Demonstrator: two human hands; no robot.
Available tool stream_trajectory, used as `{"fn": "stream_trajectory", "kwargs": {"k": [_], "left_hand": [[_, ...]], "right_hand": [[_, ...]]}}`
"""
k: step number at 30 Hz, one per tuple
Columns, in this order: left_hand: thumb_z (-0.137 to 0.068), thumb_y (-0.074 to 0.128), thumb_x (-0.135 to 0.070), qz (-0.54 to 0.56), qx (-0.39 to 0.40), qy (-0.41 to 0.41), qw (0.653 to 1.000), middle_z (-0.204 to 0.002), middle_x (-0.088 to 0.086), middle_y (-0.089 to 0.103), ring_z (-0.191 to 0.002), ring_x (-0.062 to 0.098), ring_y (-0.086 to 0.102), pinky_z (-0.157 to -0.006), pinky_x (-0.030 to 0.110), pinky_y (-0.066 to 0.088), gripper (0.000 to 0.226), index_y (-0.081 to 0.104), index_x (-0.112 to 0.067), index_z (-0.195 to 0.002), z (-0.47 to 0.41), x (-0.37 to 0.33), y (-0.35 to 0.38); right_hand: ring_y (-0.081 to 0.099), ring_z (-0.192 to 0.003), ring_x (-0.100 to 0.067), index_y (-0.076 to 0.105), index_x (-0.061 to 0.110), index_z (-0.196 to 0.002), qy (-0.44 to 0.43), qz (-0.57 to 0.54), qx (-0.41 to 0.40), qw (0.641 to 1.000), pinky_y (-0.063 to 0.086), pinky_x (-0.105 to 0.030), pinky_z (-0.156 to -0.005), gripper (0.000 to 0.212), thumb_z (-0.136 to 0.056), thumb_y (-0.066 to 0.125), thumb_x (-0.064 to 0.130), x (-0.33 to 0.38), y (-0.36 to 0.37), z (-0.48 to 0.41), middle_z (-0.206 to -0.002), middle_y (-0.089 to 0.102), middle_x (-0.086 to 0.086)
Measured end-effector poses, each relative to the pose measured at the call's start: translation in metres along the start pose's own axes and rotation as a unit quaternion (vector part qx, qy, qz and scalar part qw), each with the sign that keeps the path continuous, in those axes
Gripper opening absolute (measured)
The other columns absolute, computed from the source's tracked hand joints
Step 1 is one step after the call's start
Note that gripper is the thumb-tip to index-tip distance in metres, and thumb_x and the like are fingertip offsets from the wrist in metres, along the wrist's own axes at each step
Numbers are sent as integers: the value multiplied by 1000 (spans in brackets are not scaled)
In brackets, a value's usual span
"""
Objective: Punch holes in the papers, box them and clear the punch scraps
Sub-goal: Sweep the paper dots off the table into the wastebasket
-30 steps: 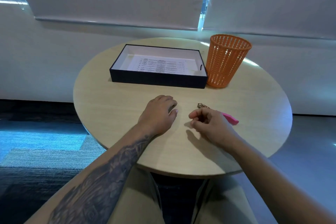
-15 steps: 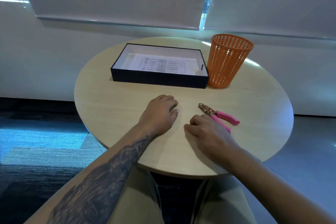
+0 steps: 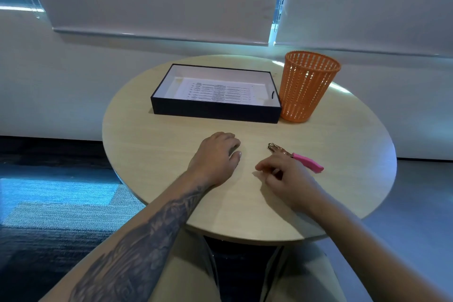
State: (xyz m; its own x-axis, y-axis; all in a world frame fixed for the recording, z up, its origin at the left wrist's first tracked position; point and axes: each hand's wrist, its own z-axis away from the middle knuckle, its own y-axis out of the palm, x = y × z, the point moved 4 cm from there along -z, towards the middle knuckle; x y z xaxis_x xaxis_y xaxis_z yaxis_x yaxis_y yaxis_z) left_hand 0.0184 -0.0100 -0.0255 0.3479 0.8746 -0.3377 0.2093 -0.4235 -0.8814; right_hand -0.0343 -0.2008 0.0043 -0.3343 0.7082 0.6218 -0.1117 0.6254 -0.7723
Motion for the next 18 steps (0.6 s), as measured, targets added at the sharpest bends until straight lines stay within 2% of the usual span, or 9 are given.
{"fn": "stream_trajectory", "kwargs": {"k": [2,5,8,11,14,16,18], "left_hand": [[-96,54,-33,0,1,-1,1000,-136,1,60,-129,22,50,-108,40,39,34,65,-17,-123,0,0,0],[-97,53,-33,-2,3,-2,1000,-138,1,59,-130,21,48,-109,40,39,34,64,-17,-125,1,0,0],[-97,52,-34,0,6,-4,1000,-138,1,59,-130,21,49,-109,41,39,35,64,-17,-126,0,0,1],[-96,53,-33,6,7,-5,1000,-136,0,60,-130,21,49,-109,41,39,34,64,-17,-124,0,0,2],[-97,54,-33,4,4,-3,1000,-135,0,60,-128,21,50,-108,39,39,34,65,-17,-124,0,-1,0],[-97,54,-33,4,3,-2,1000,-135,0,61,-127,21,50,-107,38,39,34,65,-17,-124,0,-2,-1],[-97,54,-33,4,3,-1,1000,-135,0,61,-127,20,50,-108,38,39,34,65,-17,-124,0,-2,-1]], "right_hand": [[59,-99,-8,77,24,-113,-79,106,11,991,45,-23,-84,25,-96,60,19,6,8,1,-105,67,8],[58,-93,-19,78,23,-110,-146,188,11,971,48,-34,-77,29,-96,53,18,8,14,4,-98,67,3],[56,-88,-22,78,20,-101,-168,228,9,959,49,-39,-72,27,-96,52,16,10,17,5,-92,65,2],[55,-90,-21,77,20,-100,-154,257,24,954,48,-41,-74,28,-93,51,12,14,19,5,-94,66,3],[58,-93,-18,77,23,-103,-109,187,16,976,49,-39,-79,32,-92,47,16,13,17,4,-97,67,6],[59,-95,-7,76,24,-105,-40,73,-13,996,48,-25,-83,27,-97,51,17,10,10,5,-101,68,11],[60,-96,1,72,26,-109,54,-53,-25,997,44,-11,-78,24,-98,57,12,5,4,6,-103,67,13]]}}
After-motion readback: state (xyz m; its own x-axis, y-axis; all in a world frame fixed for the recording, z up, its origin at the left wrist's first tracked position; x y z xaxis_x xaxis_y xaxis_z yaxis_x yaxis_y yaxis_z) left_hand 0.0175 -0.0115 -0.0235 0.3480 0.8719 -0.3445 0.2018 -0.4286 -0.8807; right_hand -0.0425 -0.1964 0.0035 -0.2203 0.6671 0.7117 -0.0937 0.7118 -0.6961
